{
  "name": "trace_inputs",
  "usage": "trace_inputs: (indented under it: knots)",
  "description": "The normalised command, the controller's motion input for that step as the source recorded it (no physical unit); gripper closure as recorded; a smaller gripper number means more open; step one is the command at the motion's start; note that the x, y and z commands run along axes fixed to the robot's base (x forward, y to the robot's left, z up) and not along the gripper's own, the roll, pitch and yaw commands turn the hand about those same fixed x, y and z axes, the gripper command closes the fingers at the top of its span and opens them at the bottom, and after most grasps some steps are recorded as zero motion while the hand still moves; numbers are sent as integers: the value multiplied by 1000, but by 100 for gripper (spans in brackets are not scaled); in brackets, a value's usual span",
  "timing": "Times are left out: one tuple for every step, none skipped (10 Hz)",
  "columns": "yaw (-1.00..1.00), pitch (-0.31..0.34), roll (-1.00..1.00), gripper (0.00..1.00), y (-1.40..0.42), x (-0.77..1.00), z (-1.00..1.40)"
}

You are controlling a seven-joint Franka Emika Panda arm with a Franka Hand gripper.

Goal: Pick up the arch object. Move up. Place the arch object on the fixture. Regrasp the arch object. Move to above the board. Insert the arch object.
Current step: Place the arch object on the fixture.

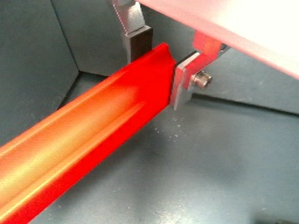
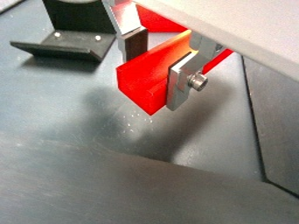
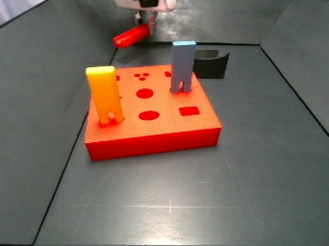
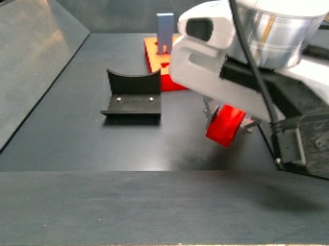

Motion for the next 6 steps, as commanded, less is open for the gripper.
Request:
trace_inputs:
  knots:
    - [-1,61,23,100,-4,-15,1000]
    - [-4,92,28,100,-5,-16,1000]
    - [-1,116,37,100,-5,-15,1000]
    - [8,141,52,100,-8,-18,1000]
    - [16,155,61,100,-9,-18,1000]
    - [22,166,73,100,-11,-19,1000]
